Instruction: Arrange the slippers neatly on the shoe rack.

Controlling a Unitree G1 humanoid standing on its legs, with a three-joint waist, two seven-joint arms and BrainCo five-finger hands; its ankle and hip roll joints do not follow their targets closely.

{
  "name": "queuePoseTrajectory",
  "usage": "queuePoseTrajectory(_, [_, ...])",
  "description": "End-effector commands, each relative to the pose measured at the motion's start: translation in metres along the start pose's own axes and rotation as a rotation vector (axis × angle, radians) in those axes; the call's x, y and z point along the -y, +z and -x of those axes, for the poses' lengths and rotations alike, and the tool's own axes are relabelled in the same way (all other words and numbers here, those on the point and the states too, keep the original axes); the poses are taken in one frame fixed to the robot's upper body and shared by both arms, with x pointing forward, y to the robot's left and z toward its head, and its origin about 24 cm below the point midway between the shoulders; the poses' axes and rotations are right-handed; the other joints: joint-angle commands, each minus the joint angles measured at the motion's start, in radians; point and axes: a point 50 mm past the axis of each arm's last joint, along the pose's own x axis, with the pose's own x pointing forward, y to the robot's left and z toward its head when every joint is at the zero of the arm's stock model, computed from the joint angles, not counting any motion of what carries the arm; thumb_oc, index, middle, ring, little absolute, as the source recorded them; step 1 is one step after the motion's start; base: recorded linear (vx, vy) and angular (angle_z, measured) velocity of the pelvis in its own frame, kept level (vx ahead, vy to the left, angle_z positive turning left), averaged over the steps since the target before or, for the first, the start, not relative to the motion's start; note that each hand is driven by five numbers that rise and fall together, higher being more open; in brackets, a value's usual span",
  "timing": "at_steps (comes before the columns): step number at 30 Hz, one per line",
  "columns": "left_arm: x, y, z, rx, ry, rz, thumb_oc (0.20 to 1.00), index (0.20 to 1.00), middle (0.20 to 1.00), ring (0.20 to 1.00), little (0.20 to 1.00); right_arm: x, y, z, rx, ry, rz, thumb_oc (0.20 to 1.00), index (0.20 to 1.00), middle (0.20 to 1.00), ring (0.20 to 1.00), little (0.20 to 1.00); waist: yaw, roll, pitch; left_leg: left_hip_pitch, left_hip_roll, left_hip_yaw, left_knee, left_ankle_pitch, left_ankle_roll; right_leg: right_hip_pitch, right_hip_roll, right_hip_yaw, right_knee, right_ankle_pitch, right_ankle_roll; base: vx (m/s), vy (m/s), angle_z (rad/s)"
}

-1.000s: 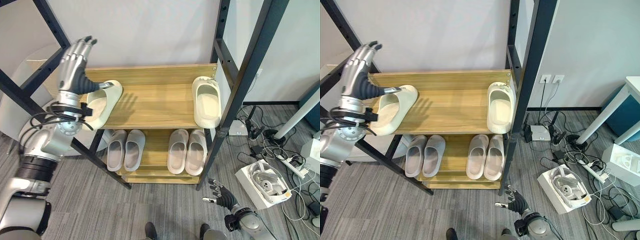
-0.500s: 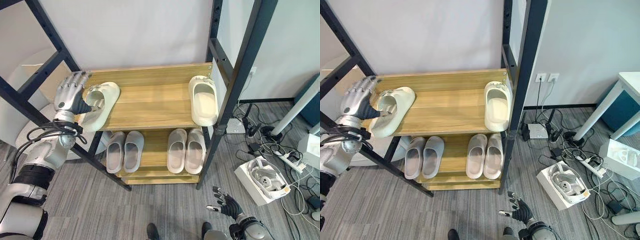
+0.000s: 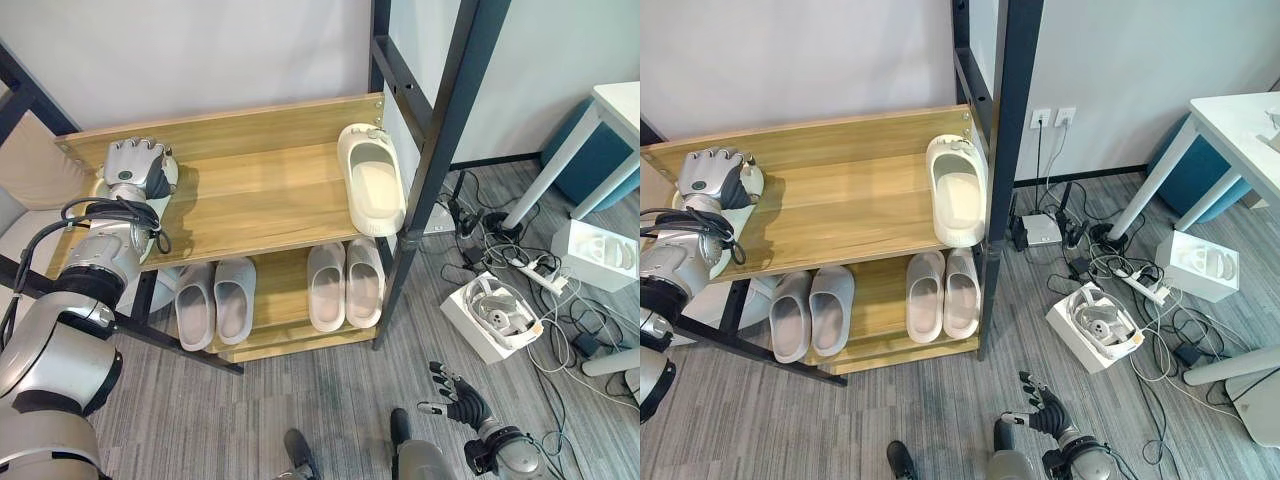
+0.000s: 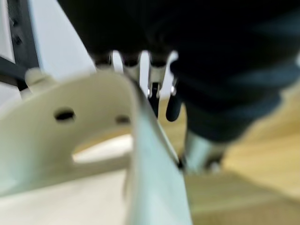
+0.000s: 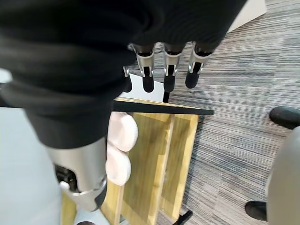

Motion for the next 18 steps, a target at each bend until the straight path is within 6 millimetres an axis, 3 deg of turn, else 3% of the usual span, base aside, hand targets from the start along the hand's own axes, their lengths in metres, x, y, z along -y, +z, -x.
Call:
queuePoseTrajectory(1, [-0.048, -0.012, -0.020, -0.077, 0.159, 0.065, 0.200, 0.200, 0.200, 0.200, 0.200, -0.006, 0.031, -0.008, 0.160, 0.007, -0.023, 1.000, 1.000, 1.000, 1.000, 1.000, 0.010, -0.077, 0.024, 0.102, -0.040, -0.016, -0.007, -0.138, -0.015, 0.058, -0.066, -0.046, -0.102, 0.043, 0.127, 0.00, 0.000, 0.00])
queuePoseTrajectory(5, [-0.048, -0.002, -0.020, -0.042, 0.175, 0.088, 0.200, 0.200, 0.200, 0.200, 0.200, -0.008, 0.030, -0.008, 0.159, 0.009, -0.033, 1.000, 1.000, 1.000, 1.000, 1.000, 0.012, -0.075, 0.020, 0.105, -0.039, -0.017, -0.007, -0.139, -0.017, 0.066, -0.066, -0.052, -0.106, 0.040, 0.126, -0.01, -0.013, 0.02])
queuePoseTrajectory(12, [-0.072, 0.023, -0.012, 0.097, 0.358, 0.146, 0.200, 0.200, 0.200, 0.200, 0.200, -0.012, 0.027, -0.008, 0.151, 0.010, -0.052, 1.000, 1.000, 1.000, 1.000, 1.000, 0.024, -0.073, 0.013, 0.113, -0.035, -0.030, -0.007, -0.140, -0.021, 0.086, -0.062, -0.060, -0.114, 0.032, 0.120, -0.01, -0.029, 0.02])
queuePoseTrajectory(14, [-0.083, 0.028, -0.006, 0.137, 0.435, 0.170, 1.000, 1.000, 1.000, 1.000, 1.000, -0.013, 0.024, -0.008, 0.139, 0.007, -0.058, 1.000, 1.000, 1.000, 1.000, 1.000, 0.030, -0.071, 0.010, 0.115, -0.035, -0.038, -0.007, -0.141, -0.024, 0.094, -0.061, -0.066, -0.116, 0.029, 0.118, 0.00, -0.052, 0.00])
queuePoseTrajectory(18, [-0.093, 0.029, 0.003, 0.160, 0.514, 0.193, 1.000, 1.000, 1.000, 1.000, 1.000, -0.013, 0.023, -0.009, 0.130, 0.004, -0.058, 1.000, 1.000, 1.000, 1.000, 1.000, 0.036, -0.066, 0.005, 0.120, -0.034, -0.046, -0.007, -0.143, -0.026, 0.106, -0.062, -0.071, -0.117, 0.025, 0.115, 0.01, -0.025, 0.01])
